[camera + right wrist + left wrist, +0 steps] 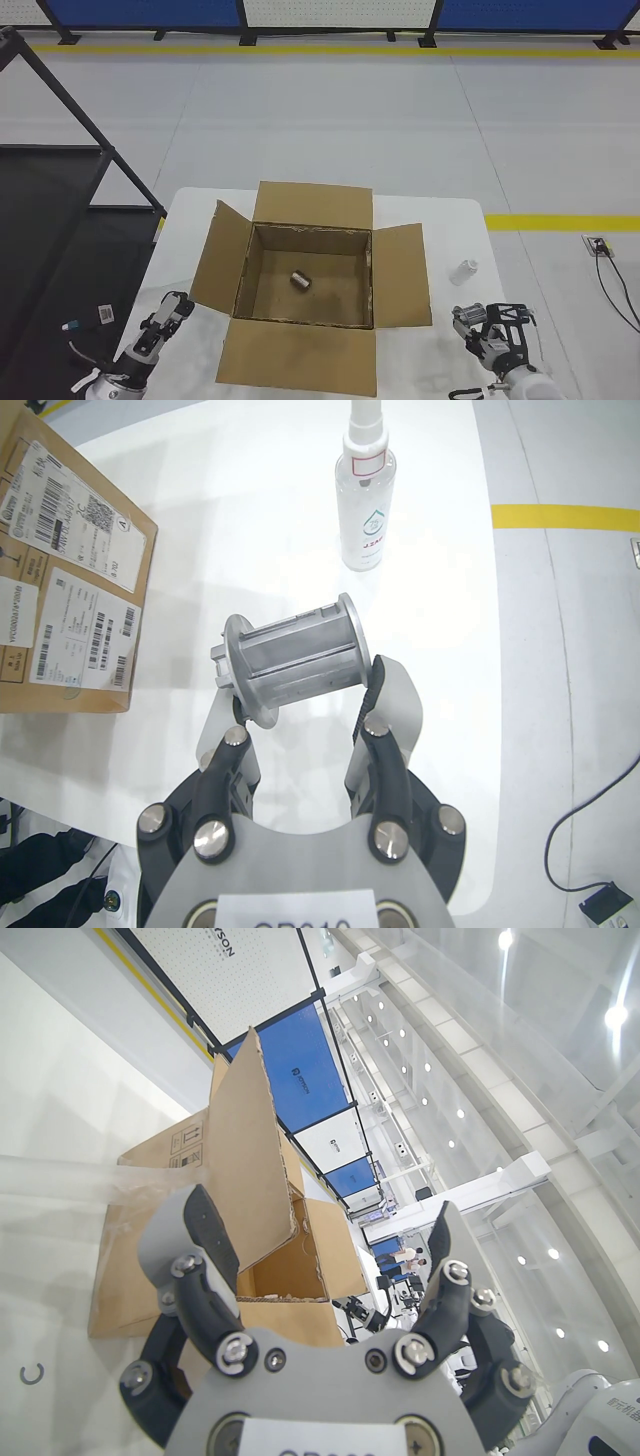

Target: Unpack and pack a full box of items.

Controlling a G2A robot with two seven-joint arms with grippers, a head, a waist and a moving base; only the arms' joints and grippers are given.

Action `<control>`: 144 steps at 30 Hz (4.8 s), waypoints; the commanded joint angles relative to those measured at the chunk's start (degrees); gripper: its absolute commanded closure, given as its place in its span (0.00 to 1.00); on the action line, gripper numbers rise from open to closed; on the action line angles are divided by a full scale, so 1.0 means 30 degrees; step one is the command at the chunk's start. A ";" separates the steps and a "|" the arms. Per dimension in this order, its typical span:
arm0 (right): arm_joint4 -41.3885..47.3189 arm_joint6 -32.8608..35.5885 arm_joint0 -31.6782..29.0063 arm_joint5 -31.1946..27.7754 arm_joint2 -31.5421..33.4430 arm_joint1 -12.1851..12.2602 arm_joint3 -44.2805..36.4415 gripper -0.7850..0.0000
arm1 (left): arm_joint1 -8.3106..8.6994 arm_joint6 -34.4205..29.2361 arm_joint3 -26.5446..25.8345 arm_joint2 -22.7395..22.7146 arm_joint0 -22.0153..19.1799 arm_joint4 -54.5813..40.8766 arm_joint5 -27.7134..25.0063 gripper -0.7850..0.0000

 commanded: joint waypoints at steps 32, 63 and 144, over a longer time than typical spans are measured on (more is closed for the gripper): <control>0.0101 0.0659 0.5478 -0.1332 -0.2443 0.0389 0.6879 0.06 | 0.0013 0.0856 0.0033 -0.0484 0.0846 -0.0307 -0.0394 0.00; 0.0603 -0.1912 0.0365 -0.1943 0.0320 0.1013 -0.4686 0.00 | 0.0066 0.0640 0.0031 -0.0673 0.1065 -0.0876 -0.0624 0.00; 0.5112 -0.1758 2.6016 -0.4624 -2.2881 -0.9117 2.8372 1.00 | 0.0055 -0.1000 0.1687 -0.3315 0.1335 -0.4810 -0.1275 0.00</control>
